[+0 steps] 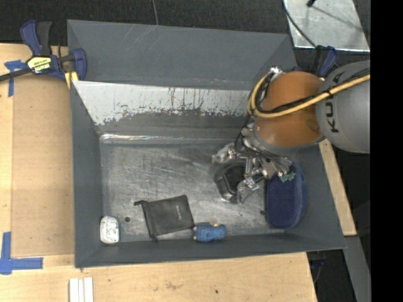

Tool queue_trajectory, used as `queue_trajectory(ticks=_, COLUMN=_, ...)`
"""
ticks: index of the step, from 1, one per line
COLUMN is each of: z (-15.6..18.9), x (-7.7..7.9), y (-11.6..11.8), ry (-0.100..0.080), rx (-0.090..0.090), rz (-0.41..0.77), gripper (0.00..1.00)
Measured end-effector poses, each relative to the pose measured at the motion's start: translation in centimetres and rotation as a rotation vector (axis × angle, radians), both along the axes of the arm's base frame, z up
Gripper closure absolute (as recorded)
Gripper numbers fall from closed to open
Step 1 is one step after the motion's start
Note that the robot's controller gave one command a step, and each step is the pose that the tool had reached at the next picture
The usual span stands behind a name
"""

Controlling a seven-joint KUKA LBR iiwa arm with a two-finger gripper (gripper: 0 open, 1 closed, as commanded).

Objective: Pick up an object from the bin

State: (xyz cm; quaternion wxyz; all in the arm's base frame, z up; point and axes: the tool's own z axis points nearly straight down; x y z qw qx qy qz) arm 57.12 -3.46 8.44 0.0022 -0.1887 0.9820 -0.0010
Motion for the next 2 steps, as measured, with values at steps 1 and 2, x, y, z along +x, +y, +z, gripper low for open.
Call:
queue_trajectory(ticks=1, z=-0.1, x=0.0, y=0.0, ry=0.004, rx=0.0, rz=-0.003, gripper=1.0)
queue_trajectory(ticks=2, z=14.4, x=1.5, y=0.2, ry=0.0, rx=0.0, rz=-0.014, gripper=1.0)
